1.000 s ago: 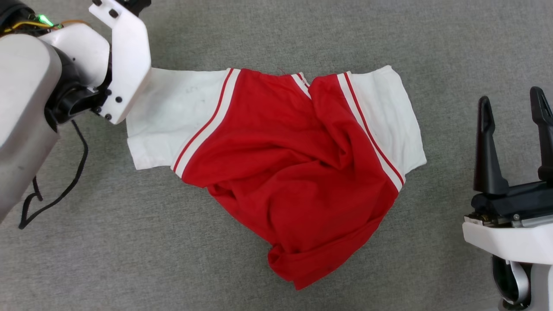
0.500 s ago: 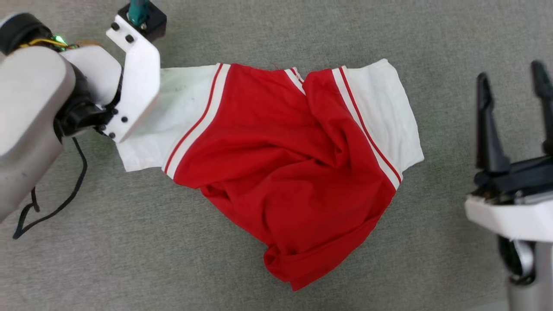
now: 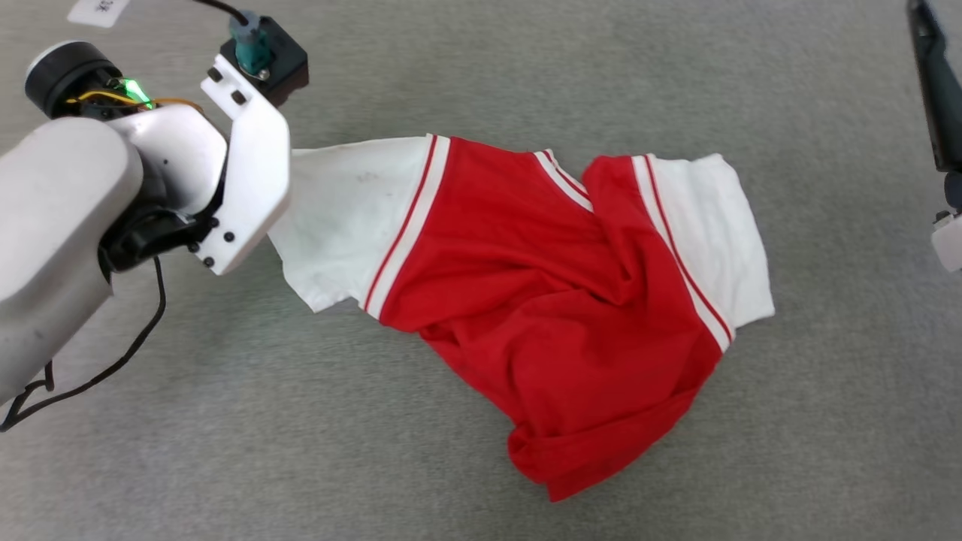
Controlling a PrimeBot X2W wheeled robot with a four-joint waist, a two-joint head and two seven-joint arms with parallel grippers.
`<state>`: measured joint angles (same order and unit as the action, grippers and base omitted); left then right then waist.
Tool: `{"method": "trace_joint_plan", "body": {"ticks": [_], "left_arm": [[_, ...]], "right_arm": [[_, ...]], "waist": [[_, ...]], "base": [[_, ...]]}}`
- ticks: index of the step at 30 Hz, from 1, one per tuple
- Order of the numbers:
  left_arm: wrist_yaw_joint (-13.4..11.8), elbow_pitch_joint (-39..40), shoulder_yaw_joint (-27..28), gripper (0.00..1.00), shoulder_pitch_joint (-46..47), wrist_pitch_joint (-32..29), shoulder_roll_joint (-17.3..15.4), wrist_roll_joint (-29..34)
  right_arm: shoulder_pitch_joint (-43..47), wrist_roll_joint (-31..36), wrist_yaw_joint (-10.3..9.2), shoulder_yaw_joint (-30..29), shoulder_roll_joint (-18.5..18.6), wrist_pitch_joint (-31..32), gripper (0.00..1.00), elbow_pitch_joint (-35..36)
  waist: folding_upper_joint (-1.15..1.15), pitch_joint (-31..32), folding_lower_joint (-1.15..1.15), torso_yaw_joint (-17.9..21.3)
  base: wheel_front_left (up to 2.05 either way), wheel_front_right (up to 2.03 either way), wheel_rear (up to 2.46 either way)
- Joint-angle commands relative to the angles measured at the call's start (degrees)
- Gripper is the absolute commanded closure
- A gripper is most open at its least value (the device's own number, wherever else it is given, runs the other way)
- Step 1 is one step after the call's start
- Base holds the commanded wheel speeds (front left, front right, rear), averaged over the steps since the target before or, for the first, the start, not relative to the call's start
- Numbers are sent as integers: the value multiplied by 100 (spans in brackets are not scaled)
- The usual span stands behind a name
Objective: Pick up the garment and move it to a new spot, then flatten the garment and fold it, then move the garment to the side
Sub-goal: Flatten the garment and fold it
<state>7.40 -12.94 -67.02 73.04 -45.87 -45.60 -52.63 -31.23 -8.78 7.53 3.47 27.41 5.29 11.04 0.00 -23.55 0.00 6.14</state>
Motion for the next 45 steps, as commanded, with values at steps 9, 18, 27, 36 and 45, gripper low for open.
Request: {"method": "trace_joint_plan", "body": {"ticks": [9, 18, 27, 36, 45], "left_arm": [[-1, 287, -167, 100, -36, 479, 109, -10], [-1, 241, -201, 100, 210, 700, 310, 31], [-1, 168, -234, 100, 374, 849, 425, 35], [-1, -19, -351, 100, 277, 1039, 438, -43], [-1, 8, -285, 100, 139, 1797, 278, -112]], "right_arm": [[-1237, -2136, -7, 2009, 1902, 3470, 0, -695], [-2098, -3462, -7, 3207, 2154, 5302, 0, -1528], [-1951, -3773, -6, 3508, 1587, 5232, 0, -2573], [-1840, -3738, -6, 4033, 1321, 4321, 100, -3033], [-2150, -3676, -7, 4256, 1954, 2880, 100, -2496]], "waist": [[0, 101, 0, -584], [0, -287, 0, -883], [0, -646, 0, -1036], [0, -577, 0, -969], [0, 152, 0, -798]], "base": [[0, 0, 0], [0, 0, 0], [0, 0, 0], [0, 0, 0], [0, 0, 0]]}}
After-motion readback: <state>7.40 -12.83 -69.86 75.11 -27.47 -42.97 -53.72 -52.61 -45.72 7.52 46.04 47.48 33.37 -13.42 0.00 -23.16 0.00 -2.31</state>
